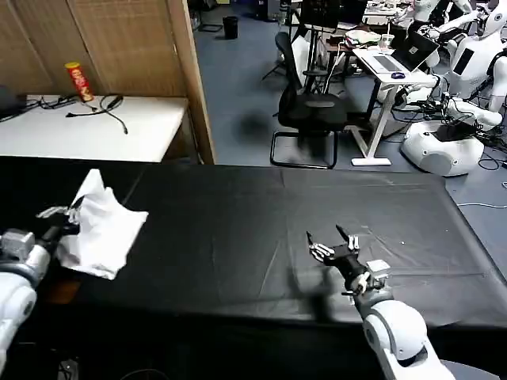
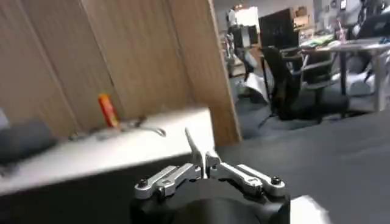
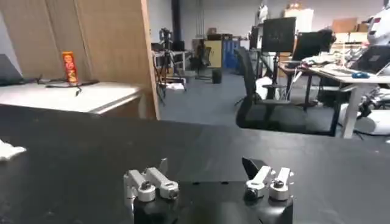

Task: Fold and organize the clothes.

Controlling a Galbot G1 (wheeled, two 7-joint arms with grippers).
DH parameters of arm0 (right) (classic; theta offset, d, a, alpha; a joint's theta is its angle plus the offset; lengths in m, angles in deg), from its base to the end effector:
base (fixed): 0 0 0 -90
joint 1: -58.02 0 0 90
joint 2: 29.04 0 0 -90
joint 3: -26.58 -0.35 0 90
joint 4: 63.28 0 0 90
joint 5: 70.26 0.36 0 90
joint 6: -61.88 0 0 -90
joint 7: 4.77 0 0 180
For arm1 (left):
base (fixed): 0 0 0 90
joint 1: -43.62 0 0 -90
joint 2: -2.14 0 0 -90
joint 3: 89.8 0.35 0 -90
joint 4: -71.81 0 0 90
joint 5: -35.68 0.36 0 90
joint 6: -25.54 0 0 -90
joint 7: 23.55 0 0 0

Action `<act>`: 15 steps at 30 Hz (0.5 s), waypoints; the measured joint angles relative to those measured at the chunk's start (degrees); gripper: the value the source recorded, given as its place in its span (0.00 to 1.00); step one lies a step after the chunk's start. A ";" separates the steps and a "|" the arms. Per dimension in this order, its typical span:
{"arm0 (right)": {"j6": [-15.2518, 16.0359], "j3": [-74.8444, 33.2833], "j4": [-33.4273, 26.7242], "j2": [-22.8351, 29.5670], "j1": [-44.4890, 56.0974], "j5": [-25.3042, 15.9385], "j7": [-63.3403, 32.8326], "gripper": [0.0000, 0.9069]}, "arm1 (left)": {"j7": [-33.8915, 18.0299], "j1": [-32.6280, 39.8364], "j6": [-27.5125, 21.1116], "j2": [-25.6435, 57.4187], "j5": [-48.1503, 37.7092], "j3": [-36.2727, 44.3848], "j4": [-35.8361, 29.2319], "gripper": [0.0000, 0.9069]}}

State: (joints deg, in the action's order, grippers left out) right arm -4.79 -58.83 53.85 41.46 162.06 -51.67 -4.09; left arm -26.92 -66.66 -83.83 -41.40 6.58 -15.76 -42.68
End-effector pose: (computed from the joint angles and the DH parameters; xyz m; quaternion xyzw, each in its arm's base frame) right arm 0.2652 -0.0379 -0.2557 0.1189 -0.9864 0.0068 0.1134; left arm 0.2702 0.2076 -0.1777 0.0060 -0.9806 -0.1775 0.0834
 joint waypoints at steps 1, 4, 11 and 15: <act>0.00 -0.22 0.18 -0.06 0.30 -0.05 -0.01 0.97 | -0.29 0.03 -0.49 -1.01 0.49 1.24 -1.18 0.00; -0.01 -0.79 0.46 -0.17 1.20 -0.16 -0.01 0.97 | -1.58 0.88 -1.71 -4.76 0.69 6.58 -4.57 0.00; 0.41 -0.87 0.57 0.53 2.98 1.40 0.03 0.97 | -2.67 5.41 -1.79 -14.86 3.08 21.72 -4.83 0.00; 1.04 0.04 0.43 0.48 3.37 2.33 0.14 0.97 | -2.77 8.03 -1.65 -19.68 4.41 27.51 -2.86 0.00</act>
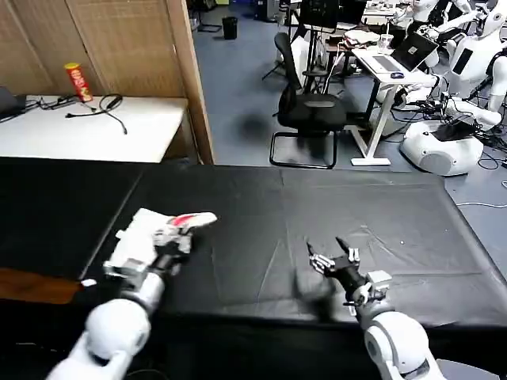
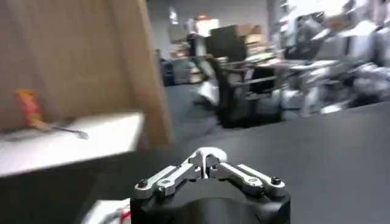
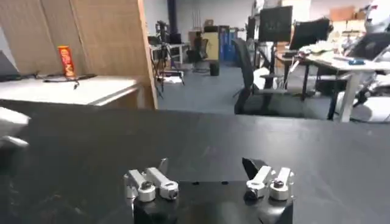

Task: Fold and organize the clothes.

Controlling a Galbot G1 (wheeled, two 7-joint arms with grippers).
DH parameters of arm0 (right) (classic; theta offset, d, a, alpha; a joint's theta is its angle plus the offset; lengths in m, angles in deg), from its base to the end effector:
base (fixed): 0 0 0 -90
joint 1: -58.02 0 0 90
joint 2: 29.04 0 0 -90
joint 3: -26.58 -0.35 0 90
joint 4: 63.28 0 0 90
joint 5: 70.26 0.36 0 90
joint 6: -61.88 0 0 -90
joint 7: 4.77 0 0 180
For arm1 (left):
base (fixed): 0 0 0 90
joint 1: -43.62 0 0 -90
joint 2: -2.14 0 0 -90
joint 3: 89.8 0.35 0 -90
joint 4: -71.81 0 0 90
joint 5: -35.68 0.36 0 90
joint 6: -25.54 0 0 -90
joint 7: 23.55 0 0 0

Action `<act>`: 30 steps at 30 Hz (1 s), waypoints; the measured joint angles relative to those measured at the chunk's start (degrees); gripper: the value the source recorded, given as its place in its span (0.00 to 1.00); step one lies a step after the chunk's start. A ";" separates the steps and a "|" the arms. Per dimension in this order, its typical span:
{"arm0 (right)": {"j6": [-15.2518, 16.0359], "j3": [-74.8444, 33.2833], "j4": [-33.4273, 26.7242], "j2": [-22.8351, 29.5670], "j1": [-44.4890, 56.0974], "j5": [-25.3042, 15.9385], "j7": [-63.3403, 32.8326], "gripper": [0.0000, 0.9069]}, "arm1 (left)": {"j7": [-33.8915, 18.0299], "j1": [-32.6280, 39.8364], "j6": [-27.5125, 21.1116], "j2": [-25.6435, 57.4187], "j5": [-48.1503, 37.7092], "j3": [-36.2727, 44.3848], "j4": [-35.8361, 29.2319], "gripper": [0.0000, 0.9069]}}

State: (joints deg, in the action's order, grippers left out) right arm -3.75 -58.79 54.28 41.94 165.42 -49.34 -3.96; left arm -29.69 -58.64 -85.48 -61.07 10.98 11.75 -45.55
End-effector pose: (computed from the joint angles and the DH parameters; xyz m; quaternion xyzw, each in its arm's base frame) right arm 0.2492 -0.0354 -0.2686 0.1264 -0.9805 -0.0195 0.1492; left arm 0.2650 0.0260 -0.2557 -0.1377 -0.9838 -0.0145 0.1139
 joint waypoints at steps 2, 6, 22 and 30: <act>0.60 0.45 -0.02 -0.20 0.01 0.92 0.01 0.97 | 0.26 0.54 -0.01 -1.89 0.31 2.05 0.60 0.97; 1.96 1.91 -0.18 -0.64 -0.46 3.60 0.01 0.97 | 3.32 0.66 0.50 -3.59 2.25 4.03 0.65 0.97; 6.15 13.99 -7.42 3.58 -10.12 9.15 -4.24 0.97 | 8.50 -4.51 5.26 -0.35 0.02 -1.56 -4.60 0.97; 6.65 19.77 -14.19 7.23 -15.49 7.32 -3.43 0.59 | 8.45 -7.52 5.91 -0.32 1.23 -5.19 -5.03 0.97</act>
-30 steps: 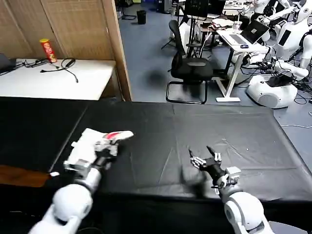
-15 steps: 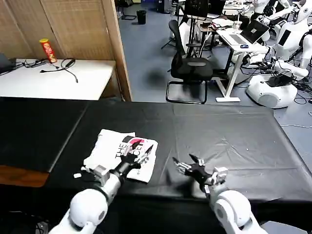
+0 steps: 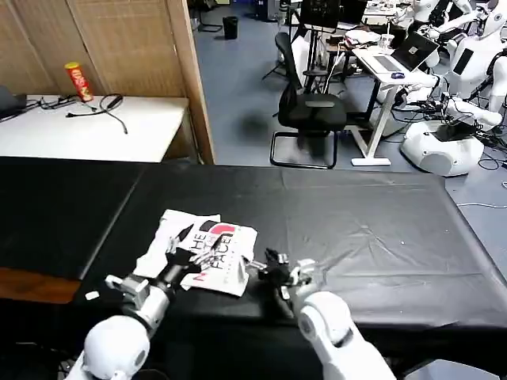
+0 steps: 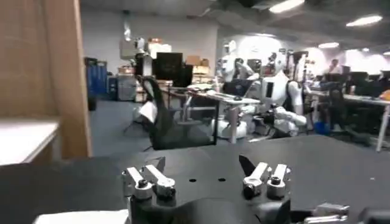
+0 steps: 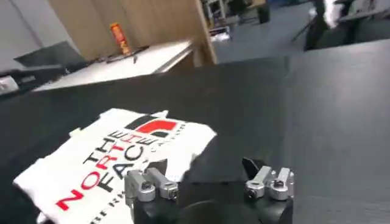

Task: Fold and organize the clothes.

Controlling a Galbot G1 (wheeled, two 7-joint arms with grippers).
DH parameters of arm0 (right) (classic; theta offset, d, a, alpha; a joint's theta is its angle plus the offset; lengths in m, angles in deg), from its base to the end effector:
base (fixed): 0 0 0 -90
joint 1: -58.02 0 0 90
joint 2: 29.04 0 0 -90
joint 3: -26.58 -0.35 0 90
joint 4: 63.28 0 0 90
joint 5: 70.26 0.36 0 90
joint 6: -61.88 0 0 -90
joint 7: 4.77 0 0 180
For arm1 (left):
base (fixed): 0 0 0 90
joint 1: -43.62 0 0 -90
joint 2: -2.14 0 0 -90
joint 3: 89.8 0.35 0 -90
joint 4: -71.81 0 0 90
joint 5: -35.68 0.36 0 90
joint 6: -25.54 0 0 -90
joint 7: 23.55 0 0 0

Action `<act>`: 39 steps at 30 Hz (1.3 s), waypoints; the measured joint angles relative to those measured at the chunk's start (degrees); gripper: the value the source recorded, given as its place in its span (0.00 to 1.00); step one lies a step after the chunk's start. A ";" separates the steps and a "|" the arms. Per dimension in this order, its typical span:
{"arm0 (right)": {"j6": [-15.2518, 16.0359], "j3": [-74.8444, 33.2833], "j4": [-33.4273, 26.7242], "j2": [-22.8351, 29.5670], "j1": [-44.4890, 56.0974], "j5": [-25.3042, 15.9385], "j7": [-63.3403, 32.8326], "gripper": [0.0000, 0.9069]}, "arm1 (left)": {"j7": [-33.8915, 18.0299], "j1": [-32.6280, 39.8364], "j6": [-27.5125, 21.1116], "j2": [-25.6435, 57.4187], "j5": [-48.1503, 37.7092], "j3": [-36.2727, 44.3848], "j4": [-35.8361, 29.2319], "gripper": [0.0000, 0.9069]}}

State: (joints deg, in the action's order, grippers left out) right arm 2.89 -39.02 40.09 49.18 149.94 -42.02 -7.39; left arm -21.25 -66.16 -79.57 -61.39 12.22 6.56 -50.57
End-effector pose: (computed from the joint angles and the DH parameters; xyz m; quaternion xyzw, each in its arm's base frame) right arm 0.3090 0.0872 -0.3012 0.2483 -0.9339 -0.0933 0.2399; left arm 0.2316 0.0399 -0.2488 -0.1858 -0.9802 -0.0016 0.0682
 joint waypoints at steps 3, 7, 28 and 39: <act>-0.03 0.78 -0.99 0.42 -0.78 -0.50 0.51 0.05 | -0.01 -0.62 0.12 0.00 0.04 -0.94 0.00 0.97; -0.24 0.58 -1.11 0.10 -1.15 -1.04 0.66 0.00 | -0.06 -1.00 0.21 0.00 0.04 -1.74 0.01 0.97; -0.61 -9.75 6.91 -14.57 3.65 1.22 2.76 0.97 | -1.16 -2.90 3.57 -0.56 2.02 -2.75 3.19 0.97; -19.04 -16.55 14.47 -16.10 17.16 -11.17 1.17 0.97 | -6.06 -5.38 3.29 0.66 1.32 -2.50 2.12 0.97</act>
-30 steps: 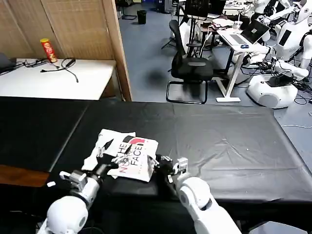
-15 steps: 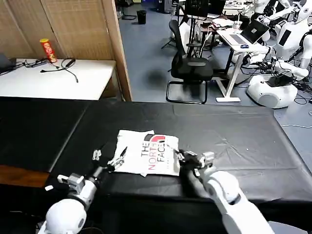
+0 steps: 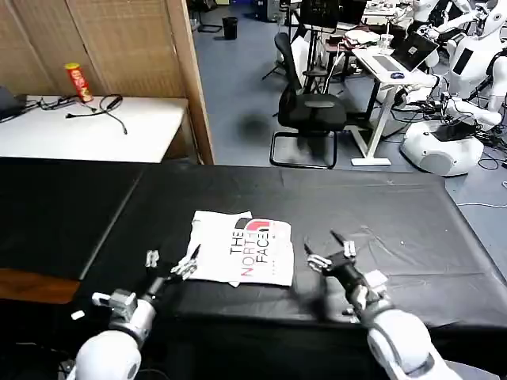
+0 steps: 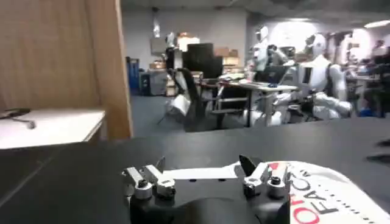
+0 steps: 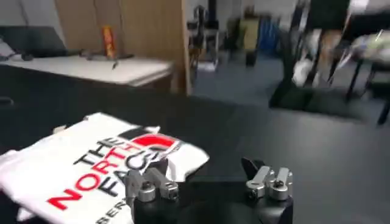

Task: Fold and organize the clothes.

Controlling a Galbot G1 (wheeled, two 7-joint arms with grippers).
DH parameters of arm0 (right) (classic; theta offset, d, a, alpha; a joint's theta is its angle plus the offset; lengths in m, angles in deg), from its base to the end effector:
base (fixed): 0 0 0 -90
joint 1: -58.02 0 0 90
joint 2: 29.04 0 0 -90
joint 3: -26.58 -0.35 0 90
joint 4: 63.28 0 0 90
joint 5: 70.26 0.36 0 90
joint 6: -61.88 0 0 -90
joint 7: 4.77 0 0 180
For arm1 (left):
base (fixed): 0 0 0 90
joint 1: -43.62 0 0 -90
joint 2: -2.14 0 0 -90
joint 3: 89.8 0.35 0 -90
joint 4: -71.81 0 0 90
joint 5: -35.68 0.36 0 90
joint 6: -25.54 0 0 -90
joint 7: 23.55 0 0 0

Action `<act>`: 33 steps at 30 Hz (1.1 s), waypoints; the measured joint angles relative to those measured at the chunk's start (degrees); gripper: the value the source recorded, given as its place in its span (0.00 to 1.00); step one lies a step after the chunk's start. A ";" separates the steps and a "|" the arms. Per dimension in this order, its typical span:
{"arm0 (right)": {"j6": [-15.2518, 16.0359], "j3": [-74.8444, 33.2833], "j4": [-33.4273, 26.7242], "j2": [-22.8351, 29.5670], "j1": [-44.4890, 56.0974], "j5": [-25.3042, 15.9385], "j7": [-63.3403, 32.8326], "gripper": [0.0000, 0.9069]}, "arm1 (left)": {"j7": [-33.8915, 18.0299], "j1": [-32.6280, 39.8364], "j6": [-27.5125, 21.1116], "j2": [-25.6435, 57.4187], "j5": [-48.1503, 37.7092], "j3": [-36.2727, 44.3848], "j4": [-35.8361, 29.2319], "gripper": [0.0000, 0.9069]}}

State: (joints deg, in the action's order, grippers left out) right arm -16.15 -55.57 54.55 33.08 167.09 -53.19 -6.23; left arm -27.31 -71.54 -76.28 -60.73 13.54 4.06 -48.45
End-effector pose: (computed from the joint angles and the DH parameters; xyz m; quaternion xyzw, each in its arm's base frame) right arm 0.2389 -0.0466 -0.2742 0.1449 -0.9849 0.0661 0.0684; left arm 0.2130 0.0582 -0.2763 -0.1088 -0.9895 -0.0200 0.0932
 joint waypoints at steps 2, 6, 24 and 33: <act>-3.59 -1.22 1.02 0.46 3.86 -1.68 -1.43 0.97 | -0.41 -1.41 0.94 0.46 0.43 -0.66 -1.00 0.97; -9.76 -3.94 3.25 1.71 11.72 -4.90 -3.92 0.97 | -0.79 -5.14 2.63 0.56 1.38 -1.93 -3.24 0.97; -10.95 -10.67 15.52 7.00 40.79 -5.87 -13.05 0.97 | -5.62 -26.92 1.88 -0.06 1.64 -6.29 -13.56 0.97; -7.48 -9.25 18.92 7.52 45.76 -3.87 -14.43 0.97 | -5.46 -28.95 -0.24 0.05 0.77 -8.13 -14.73 0.97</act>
State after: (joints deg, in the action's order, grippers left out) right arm -23.62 -64.82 73.47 40.59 212.86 -57.06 -20.66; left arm -32.77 -100.49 -76.52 -60.68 14.31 -4.07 -63.18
